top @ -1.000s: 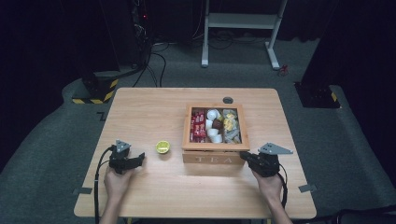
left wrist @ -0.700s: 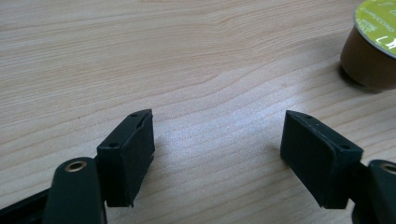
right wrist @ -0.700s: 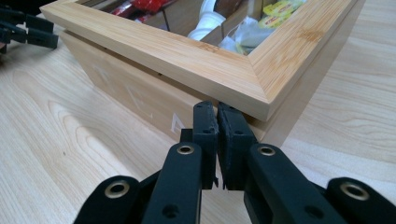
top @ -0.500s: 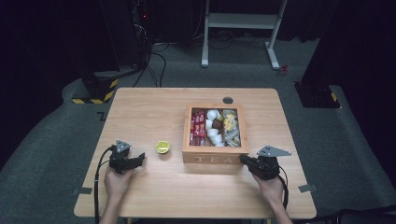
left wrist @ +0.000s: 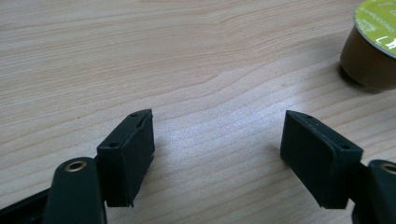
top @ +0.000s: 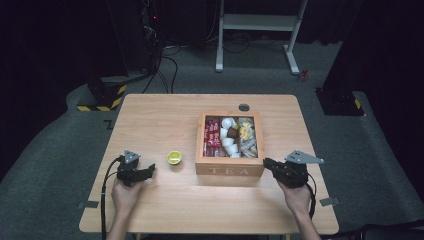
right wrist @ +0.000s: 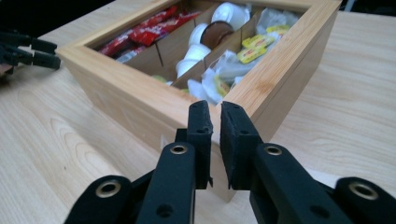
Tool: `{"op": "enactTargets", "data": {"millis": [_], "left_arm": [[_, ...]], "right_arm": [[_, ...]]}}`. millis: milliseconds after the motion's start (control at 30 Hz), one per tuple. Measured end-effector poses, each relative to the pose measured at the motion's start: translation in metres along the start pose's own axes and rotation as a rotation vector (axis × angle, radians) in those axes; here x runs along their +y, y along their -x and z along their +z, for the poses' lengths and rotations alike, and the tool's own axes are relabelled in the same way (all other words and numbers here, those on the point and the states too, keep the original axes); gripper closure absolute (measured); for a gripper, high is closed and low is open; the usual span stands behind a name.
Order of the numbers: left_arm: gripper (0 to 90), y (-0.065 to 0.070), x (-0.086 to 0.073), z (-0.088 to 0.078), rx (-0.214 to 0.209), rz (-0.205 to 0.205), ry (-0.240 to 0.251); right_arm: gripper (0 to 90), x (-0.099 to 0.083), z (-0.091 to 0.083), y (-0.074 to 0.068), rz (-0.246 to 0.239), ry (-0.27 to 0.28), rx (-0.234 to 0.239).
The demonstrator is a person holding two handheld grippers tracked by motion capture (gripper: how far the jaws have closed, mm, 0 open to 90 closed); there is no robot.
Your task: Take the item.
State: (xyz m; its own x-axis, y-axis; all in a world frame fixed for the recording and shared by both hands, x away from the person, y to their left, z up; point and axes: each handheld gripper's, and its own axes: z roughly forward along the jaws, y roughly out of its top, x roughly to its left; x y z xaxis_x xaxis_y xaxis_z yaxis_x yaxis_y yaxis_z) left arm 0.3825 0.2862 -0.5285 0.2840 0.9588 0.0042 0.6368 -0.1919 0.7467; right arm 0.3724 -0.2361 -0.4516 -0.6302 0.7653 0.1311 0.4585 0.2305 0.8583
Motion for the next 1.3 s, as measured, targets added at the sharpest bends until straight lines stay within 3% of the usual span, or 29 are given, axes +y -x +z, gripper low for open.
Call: {"op": "enactTargets", "data": {"millis": [667,900,1300], "left_arm": [[26.4,0.0,0.0,0.0,0.0,0.0,0.0],[26.4,0.0,0.0,0.0,0.0,0.001,0.0],[26.4,0.0,0.0,0.0,0.0,0.0,0.0]], "right_arm": [[67.2,0.015,-0.021,0.027,0.058,0.099,-0.075],[64.7,0.013,-0.024,0.037,0.077,0.111,-0.102],[62.6,-0.002,-0.024,0.064,0.161,0.105,-0.159]]}}
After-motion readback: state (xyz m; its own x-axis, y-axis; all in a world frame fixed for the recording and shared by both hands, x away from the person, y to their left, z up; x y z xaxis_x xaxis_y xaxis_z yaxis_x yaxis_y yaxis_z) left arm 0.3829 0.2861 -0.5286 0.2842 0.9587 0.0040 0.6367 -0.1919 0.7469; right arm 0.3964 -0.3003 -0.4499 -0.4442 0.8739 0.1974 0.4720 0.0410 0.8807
